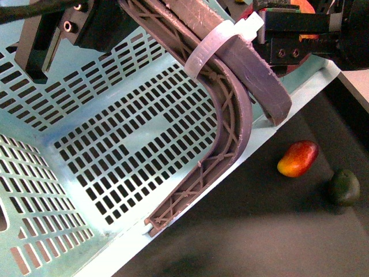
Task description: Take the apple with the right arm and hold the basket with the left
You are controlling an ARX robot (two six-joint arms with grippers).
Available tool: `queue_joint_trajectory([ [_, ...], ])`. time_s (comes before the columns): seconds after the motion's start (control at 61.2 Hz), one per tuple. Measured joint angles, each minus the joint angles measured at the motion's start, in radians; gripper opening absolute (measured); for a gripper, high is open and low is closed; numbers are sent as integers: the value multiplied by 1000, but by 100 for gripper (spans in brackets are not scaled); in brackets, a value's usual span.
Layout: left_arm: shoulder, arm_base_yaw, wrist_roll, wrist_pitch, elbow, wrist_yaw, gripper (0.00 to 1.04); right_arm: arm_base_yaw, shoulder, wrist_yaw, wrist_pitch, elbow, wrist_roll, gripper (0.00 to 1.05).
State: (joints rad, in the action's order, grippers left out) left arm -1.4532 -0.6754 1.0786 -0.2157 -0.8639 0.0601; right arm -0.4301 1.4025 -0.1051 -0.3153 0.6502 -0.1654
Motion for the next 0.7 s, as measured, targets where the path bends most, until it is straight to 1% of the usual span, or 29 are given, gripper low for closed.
queue_joint_trajectory([
  [0.033, 0, 0, 0, 0, 0, 0, 29, 0, -3, 0, -3, 0, -3, 97],
  [0.098, 0, 0, -3, 0, 0, 0, 29, 1, -14, -3, -7, 0, -4, 96],
  [0.261, -1, 0, -6, 0, 0, -1, 29, 24, -74, -32, -8, 0, -9, 96],
  [0.441, -1, 0, -2, 0, 0, 11, 29, 101, -196, -148, 34, -11, 6, 96],
  [0.49, -1, 0, -1, 0, 0, 11, 29, 141, -260, -184, 41, -35, 28, 96],
  [0.604, -1, 0, -1, 0, 0, 11, 29, 203, -370, -269, 14, -103, 81, 96],
  [0.653, -1, 0, -2, 0, 0, 8, 29, 217, -387, -265, -1, -116, 95, 95],
  [0.702, -1, 0, 1, 0, 0, 3, 29, 238, -401, -182, -95, -152, 114, 89],
])
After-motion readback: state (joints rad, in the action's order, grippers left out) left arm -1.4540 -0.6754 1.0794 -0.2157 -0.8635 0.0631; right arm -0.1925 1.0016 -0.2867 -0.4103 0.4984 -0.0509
